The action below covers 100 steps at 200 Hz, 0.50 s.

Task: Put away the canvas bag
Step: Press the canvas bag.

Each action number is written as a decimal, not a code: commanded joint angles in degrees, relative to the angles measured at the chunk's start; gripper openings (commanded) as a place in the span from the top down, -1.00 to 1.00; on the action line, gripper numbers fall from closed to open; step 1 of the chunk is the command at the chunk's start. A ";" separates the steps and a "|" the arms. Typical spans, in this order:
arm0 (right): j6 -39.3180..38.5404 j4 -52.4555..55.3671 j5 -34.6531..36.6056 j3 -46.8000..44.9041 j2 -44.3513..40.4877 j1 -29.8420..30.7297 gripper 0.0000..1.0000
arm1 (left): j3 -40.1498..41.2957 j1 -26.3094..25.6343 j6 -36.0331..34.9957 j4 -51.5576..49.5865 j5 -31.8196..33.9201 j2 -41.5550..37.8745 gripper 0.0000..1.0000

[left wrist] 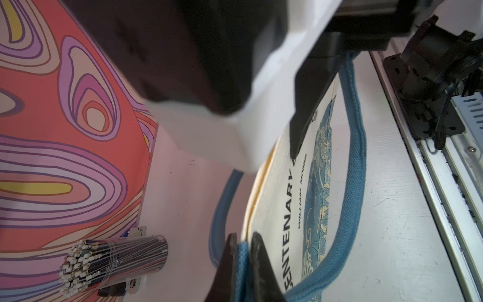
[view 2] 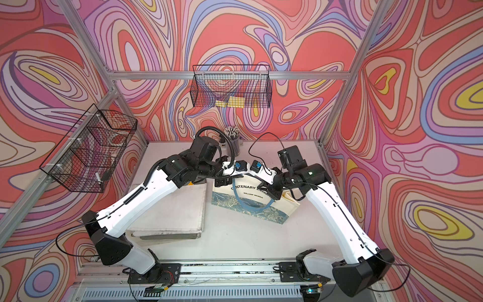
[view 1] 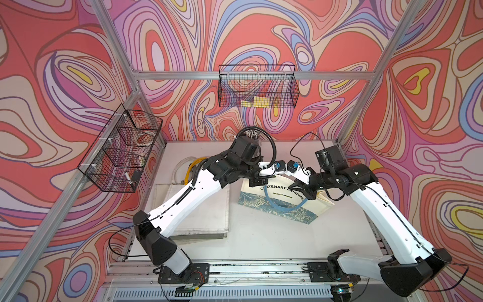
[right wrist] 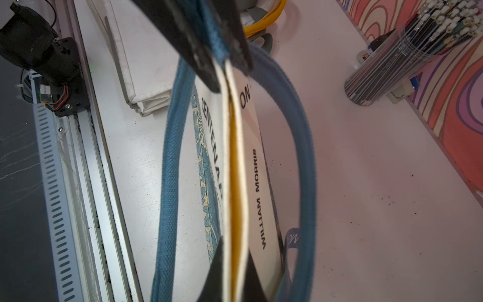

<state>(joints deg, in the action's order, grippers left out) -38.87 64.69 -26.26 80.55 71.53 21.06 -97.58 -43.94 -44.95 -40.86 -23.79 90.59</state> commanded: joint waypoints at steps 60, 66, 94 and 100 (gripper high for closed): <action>5.53 -3.58 -3.60 -0.77 -3.39 -0.14 -0.10 | 6.22 2.44 -7.48 -0.08 2.00 -5.27 1.00; 5.65 -3.07 -3.63 -0.59 -3.86 -0.14 -0.17 | 7.13 3.18 -7.69 0.66 1.27 -6.24 1.00; 6.32 -2.13 -3.38 0.29 -6.83 -0.16 -0.58 | 10.44 6.03 -9.29 3.06 -1.83 -10.11 1.00; 6.43 -1.98 -3.57 0.45 -7.41 -0.19 -0.63 | 11.03 6.30 -10.06 3.15 -2.36 -10.69 1.00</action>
<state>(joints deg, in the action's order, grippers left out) -33.54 60.47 -28.56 79.07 68.47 21.10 -88.58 -40.97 -50.39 -38.61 -27.14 83.70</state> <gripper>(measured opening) 0.774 0.112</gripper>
